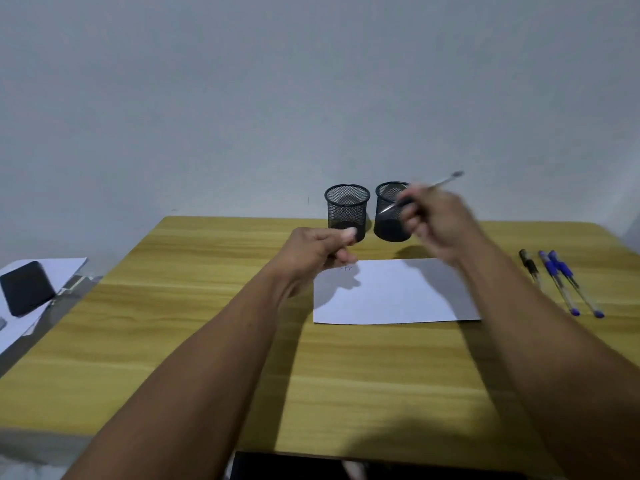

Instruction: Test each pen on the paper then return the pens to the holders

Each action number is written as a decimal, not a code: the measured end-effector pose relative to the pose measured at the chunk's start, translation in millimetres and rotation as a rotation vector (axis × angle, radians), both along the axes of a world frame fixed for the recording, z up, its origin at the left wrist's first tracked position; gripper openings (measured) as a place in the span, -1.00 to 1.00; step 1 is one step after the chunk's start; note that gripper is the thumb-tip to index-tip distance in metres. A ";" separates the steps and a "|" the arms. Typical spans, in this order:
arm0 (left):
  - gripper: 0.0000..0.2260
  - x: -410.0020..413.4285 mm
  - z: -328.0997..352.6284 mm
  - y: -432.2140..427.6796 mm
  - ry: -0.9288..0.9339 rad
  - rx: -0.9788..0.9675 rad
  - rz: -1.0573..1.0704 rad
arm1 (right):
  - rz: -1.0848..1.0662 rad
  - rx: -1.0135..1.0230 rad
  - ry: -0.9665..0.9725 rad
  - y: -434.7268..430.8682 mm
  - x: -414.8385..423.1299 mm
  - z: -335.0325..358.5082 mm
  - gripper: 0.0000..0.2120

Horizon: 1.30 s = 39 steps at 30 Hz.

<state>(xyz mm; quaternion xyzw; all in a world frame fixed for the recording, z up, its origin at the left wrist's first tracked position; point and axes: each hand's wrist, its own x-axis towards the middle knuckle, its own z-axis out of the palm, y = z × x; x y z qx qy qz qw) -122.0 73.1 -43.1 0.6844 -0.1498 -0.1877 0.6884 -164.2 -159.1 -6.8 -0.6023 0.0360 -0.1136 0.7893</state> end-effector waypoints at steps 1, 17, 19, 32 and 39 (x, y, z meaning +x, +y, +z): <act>-0.82 3.6 -4.6 16.1 0.038 0.007 0.062 | -0.064 0.072 -0.003 -18.7 -3.4 7.7 -0.70; -0.77 -12.9 -66.6 -2.5 -0.765 0.592 0.082 | -0.148 -0.320 0.098 45.4 14.9 -82.0 -0.83; -0.75 -13.6 -67.2 -2.0 -0.764 0.581 0.095 | -0.141 -0.281 0.084 47.3 14.0 -90.0 -0.79; -0.80 -12.1 -72.7 -3.1 -0.722 0.535 0.141 | -0.196 -0.303 0.019 40.1 29.6 -110.7 -0.74; -0.83 -11.3 -72.7 -3.7 -0.703 0.531 0.151 | -0.219 -0.324 0.035 40.8 28.6 -110.4 -0.79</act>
